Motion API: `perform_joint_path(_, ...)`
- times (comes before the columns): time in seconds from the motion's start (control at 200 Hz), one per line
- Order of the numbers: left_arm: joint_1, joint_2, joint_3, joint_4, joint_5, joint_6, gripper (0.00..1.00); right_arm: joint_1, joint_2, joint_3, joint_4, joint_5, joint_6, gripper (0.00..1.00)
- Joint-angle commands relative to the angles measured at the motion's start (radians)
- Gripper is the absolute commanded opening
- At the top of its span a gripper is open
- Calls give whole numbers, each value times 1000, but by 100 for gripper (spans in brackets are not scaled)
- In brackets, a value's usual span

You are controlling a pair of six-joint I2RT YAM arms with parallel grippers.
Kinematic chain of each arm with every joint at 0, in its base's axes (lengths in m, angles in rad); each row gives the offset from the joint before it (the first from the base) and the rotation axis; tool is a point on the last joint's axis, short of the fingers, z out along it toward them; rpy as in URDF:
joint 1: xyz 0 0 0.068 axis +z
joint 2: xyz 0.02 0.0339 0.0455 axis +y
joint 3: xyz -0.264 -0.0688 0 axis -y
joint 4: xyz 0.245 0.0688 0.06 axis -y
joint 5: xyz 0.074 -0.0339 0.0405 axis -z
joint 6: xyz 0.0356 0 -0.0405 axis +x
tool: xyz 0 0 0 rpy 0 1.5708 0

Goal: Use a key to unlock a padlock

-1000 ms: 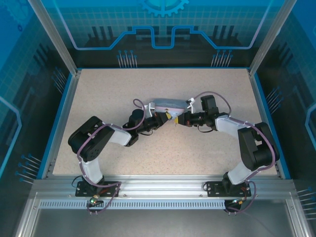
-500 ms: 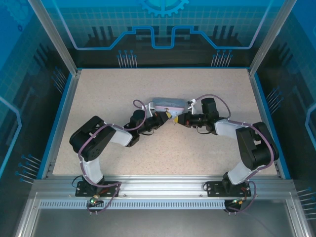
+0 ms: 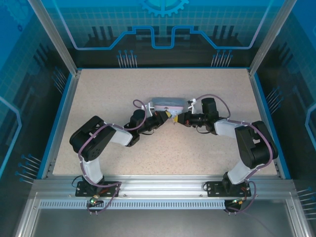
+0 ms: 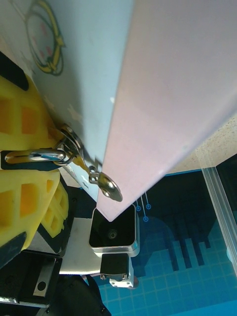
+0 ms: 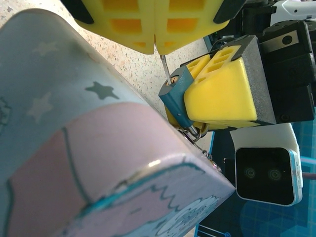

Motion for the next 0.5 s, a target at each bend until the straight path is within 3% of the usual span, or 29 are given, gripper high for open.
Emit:
perform_joint_path(0.0,-52,8,34,122,155,-9,0,-13,23,56,79,10,-8,0)
perform_joint_path(0.495,-53,10,26,107,168,1,0,-28,21,77,62,5,-34,0)
